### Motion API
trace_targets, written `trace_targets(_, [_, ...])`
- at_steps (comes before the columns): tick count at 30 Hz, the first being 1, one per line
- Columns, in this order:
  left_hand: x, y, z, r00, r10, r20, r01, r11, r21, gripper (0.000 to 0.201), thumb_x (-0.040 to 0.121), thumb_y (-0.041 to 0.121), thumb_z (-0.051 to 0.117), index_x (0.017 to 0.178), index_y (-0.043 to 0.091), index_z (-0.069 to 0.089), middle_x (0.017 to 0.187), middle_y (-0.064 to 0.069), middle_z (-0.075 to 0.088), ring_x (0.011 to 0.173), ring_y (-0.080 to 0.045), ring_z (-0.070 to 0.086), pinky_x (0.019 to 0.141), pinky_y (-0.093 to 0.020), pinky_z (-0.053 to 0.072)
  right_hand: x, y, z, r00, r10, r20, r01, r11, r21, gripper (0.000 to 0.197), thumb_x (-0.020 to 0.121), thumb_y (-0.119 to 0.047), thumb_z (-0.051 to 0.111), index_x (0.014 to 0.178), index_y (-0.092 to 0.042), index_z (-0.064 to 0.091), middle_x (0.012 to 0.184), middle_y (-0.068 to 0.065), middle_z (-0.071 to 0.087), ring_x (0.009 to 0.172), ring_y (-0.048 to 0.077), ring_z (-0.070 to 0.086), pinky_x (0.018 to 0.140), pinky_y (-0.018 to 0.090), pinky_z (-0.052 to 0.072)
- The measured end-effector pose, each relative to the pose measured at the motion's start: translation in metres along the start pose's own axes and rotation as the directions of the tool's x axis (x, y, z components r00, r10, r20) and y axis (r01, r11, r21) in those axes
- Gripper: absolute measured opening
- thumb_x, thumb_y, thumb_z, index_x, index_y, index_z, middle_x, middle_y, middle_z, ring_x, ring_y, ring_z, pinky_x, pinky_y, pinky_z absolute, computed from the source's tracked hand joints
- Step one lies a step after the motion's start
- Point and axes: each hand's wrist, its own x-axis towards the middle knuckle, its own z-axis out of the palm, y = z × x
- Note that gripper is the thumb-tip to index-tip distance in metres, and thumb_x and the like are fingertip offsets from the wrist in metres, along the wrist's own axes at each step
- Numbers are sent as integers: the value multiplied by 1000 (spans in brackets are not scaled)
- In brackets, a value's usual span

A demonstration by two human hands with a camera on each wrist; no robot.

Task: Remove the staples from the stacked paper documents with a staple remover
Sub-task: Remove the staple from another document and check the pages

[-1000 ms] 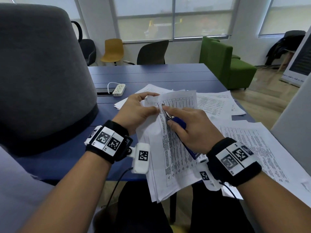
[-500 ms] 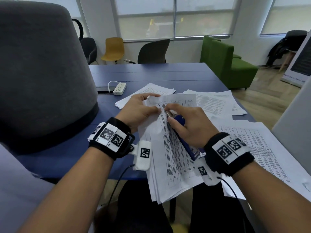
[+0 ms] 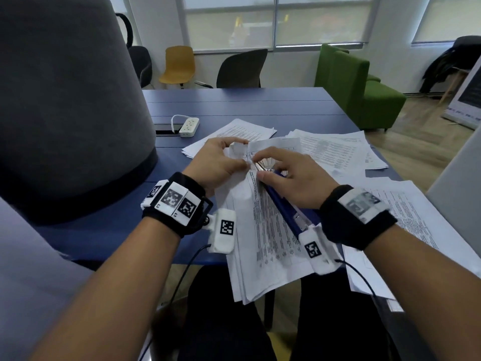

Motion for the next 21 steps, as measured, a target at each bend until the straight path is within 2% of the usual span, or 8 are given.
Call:
trace_targets(2, [-2,-1,-2,1000,-3,11,3,1000,-30,36,85,-13,70,101,19,69,93,-15,70,74,-25,66,72,-37,61,-1,-1,-2,995,67,74,-85,954,289,18,98,-30,63,116,-31,63,64,19,51,54,25,39,52,30,35])
trace_targets(3, [-2,-3,-4,1000,-9,4,9,998,-57,36,84,-14,70,103,17,69,94,-15,70,74,-25,66,73,-37,61,-2,-1,-2,995,67,74,-88,940,330,18,98,-29,63,115,-30,63,63,17,48,54,23,37,52,28,34])
trace_targets(4, [-2,-3,-5,1000,-16,-6,15,996,-86,37,84,-15,69,106,15,68,95,-15,71,75,-25,67,74,-38,62,-2,0,-2,997,55,47,-67,952,299,18,97,-30,64,115,-30,64,63,13,51,54,20,40,53,25,37])
trace_targets(7, [1,-5,-5,999,-36,-39,31,992,-120,40,83,-19,66,110,10,68,101,-18,70,80,-27,67,80,-42,61,-3,2,3,989,-112,-91,103,990,-96,22,93,-32,68,116,-29,69,77,1,69,67,9,57,67,13,44])
trace_targets(10, [5,-7,-1,994,-82,-73,68,981,-181,39,82,-23,61,106,7,67,87,-16,69,64,-22,67,65,-32,61,-2,9,13,973,-203,-108,164,942,-292,27,95,-35,65,121,-28,68,81,2,64,69,19,56,68,30,51])
trace_targets(13, [9,-8,2,984,-147,-96,120,963,-241,38,82,-25,57,104,5,64,80,-17,68,56,-21,66,55,-28,58,-3,13,21,968,-222,-120,152,892,-426,35,97,-38,58,132,-34,62,83,3,55,66,26,55,59,35,51])
trace_targets(18, [15,-15,8,984,-150,-97,115,947,-301,37,81,-28,53,81,8,63,75,-17,66,65,-26,65,65,-33,58,-6,14,24,966,-217,-143,108,836,-539,37,97,-38,57,134,-32,61,82,5,50,61,30,55,52,35,50])
trace_targets(21, [21,-20,6,982,-173,-77,132,916,-379,36,82,-28,53,88,7,60,82,-20,67,69,-29,68,67,-36,60,-5,18,25,959,-218,-179,119,887,-446,39,97,-42,51,131,-30,65,80,2,53,62,23,53,54,34,51])
